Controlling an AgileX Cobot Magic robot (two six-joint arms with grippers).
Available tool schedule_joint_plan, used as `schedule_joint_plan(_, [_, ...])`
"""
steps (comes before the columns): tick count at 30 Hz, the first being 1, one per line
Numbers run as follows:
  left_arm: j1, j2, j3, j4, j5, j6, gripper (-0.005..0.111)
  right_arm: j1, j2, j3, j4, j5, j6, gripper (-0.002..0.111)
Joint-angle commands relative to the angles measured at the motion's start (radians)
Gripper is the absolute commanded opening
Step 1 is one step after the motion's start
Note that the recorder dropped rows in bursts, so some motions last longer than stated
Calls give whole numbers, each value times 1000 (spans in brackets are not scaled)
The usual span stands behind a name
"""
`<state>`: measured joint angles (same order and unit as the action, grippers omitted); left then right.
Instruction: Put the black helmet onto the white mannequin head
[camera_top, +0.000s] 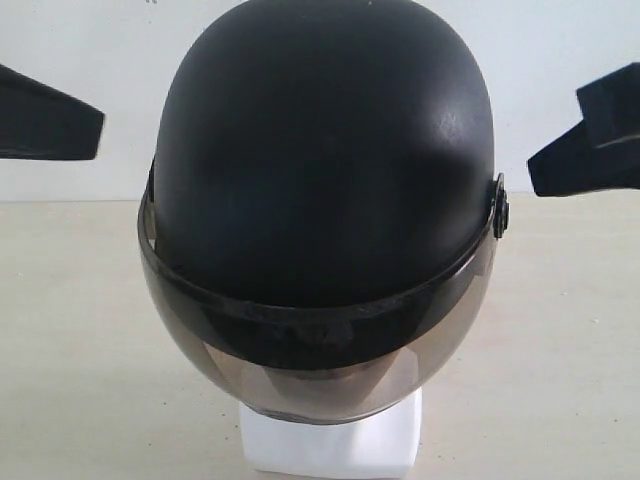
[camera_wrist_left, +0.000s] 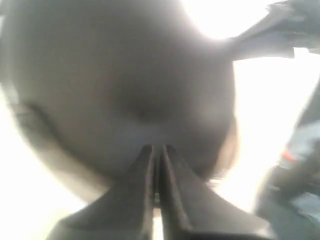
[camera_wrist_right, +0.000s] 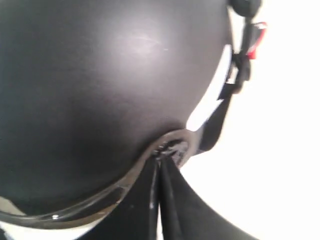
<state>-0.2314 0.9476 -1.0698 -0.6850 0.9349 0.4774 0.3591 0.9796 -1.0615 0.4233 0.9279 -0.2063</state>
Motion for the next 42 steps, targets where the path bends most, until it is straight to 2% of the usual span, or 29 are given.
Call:
schedule_joint_plan(1, [2, 13, -7, 246, -67, -139, 4, 0, -9, 3, -60, -16, 48, 0])
schedule_joint_plan(10, [2, 199, -18, 256, -162, -134, 4, 0, 45, 3, -31, -75, 58, 0])
schedule_joint_plan(17, [2, 293, -65, 231, -115, -97, 4, 0, 97, 3, -14, -102, 58, 0])
schedule_joint_plan(22, [2, 295, -69, 5, -69, 67, 4, 0, 115, 3, -17, -135, 51, 0])
schedule_joint_plan(25, [2, 295, -69, -68, -45, 100, 4, 0, 138, 3, -15, -142, 51, 0])
schedule_joint_plan(35, [2, 286, -69, -106, 3, 99, 4, 0, 197, 3, -11, -176, 42, 0])
schedule_joint_plan(42, [2, 213, -71, -127, -4, 108, 4, 0, 199, 3, -7, -206, 40, 0])
